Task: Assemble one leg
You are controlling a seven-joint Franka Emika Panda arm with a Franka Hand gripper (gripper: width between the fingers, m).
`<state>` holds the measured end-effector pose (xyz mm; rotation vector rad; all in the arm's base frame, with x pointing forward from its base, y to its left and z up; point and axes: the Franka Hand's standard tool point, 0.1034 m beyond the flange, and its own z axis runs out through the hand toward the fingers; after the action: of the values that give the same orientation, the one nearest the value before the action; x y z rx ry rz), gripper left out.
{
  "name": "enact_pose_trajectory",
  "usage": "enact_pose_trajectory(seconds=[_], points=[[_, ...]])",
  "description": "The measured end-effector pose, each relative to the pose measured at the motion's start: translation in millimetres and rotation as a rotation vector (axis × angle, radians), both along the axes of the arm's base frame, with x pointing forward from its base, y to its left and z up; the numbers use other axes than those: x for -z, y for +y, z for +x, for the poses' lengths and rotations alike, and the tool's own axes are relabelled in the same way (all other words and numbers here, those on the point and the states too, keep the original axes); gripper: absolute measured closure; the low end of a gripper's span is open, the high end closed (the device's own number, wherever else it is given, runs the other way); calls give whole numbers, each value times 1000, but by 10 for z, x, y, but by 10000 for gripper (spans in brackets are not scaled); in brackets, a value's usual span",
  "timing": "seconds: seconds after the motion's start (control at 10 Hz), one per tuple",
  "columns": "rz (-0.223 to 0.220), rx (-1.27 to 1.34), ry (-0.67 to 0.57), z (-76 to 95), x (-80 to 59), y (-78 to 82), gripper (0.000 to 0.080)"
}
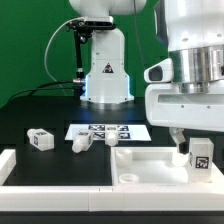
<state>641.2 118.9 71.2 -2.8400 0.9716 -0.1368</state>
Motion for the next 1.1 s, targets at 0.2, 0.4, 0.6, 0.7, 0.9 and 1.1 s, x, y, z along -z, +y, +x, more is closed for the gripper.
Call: enact_pose_trajectory(seconds=[0.2, 0.4, 0.6, 0.7, 0.9, 1.1], points=[[-43, -243, -36, 52, -39, -2, 151], [-45, -231, -33, 51, -29, -37, 402], [-48, -197, -30, 57, -18, -102, 489], [-42, -122, -24, 62, -15, -124, 489], [-39, -29, -17, 68, -14, -191, 489], [-44, -33, -16, 67, -14, -205, 488]])
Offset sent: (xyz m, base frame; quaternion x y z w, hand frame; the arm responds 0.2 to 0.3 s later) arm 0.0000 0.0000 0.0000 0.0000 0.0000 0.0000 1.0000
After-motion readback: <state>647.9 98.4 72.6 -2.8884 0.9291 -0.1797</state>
